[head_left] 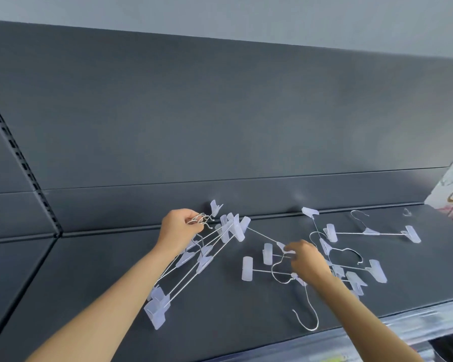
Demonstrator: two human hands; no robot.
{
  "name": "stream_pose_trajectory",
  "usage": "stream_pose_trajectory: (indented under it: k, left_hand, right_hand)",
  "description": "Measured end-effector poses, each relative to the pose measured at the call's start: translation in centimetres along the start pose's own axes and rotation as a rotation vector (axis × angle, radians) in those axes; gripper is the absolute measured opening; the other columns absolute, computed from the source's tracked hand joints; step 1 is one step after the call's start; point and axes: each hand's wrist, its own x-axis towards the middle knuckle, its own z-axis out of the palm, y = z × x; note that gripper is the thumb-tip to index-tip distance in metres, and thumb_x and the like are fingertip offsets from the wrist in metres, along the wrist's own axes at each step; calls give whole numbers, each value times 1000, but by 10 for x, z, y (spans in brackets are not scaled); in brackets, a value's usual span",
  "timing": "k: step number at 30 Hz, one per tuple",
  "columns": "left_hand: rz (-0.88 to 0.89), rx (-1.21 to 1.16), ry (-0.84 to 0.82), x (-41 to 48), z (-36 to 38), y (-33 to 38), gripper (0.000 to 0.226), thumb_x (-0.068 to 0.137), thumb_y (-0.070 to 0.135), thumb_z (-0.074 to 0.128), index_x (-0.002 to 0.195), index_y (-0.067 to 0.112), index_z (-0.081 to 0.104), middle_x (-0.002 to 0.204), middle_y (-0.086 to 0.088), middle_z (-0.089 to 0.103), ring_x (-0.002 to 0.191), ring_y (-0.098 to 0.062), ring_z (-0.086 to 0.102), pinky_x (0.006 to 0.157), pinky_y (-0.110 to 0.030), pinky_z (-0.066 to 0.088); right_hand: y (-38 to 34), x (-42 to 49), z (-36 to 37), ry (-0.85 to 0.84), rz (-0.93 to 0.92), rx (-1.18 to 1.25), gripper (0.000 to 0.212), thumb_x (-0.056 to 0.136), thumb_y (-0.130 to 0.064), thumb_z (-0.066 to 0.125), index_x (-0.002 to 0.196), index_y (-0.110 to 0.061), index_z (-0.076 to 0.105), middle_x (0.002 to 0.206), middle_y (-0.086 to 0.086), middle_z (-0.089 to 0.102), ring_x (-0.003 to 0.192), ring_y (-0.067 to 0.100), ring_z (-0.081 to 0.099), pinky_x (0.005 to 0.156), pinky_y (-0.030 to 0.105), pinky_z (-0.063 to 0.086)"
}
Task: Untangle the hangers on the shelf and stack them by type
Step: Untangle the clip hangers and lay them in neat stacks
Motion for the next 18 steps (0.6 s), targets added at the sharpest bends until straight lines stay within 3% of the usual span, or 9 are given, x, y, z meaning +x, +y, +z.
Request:
stream_pose_trajectory:
  k: [5, 8, 11, 14, 16, 18]
  left_hand:
    - [-8, -6, 20, 3, 2, -3, 9, 77, 0, 65, 81, 7, 69, 76, -9, 64, 72, -22, 56, 64, -25, 41]
    - [-27, -12, 34, 4, -1, -5, 10, 76, 0, 65, 76, 10, 66, 70, -5, 62, 66, -20, 53, 59, -22, 39]
    - [-46, -22, 66, 5, -8, -10, 12, 76, 1, 66, 71, 12, 65, 67, -3, 60, 63, -18, 51, 59, -24, 39]
    - [-73, -48, 98, 6, -19, -18, 18, 75, 0, 65, 65, 14, 64, 64, -6, 58, 61, -19, 48, 60, -27, 38]
    - [-93, -64, 112, 6, -24, -22, 19, 75, 0, 65, 63, 14, 63, 64, -6, 58, 61, -21, 48, 61, -28, 38]
    - [-98, -65, 113, 6, -27, -24, 19, 74, -1, 65, 63, 14, 63, 64, -7, 58, 62, -21, 47, 61, -28, 37]
  right_hand:
    - [-2, -6, 11, -85, -123, -39, 43, 83, -13, 55, 120, -34, 57, 131, -1, 42, 125, 21, 34, 103, 35, 30]
    - [-8, -3, 12, -74, -155, -79, 19, 84, -23, 59, 101, -27, 66, 131, -3, 42, 123, 19, 35, 99, 33, 28]
    - [-6, 3, 10, -71, -176, -106, 15, 85, -22, 57, 95, -22, 68, 127, -1, 46, 117, 21, 41, 94, 32, 35]
    - [-8, 9, -4, 43, -143, 144, 14, 84, -11, 57, 88, -14, 69, 105, 5, 55, 96, 22, 53, 79, 29, 42]
    - [-10, 14, -19, 180, -97, 320, 13, 84, -7, 57, 85, -9, 70, 89, 3, 56, 80, 19, 52, 70, 24, 36]
    - [-14, 19, -34, 209, -52, 454, 14, 85, -4, 56, 79, -8, 69, 73, 0, 57, 68, 17, 50, 62, 21, 36]
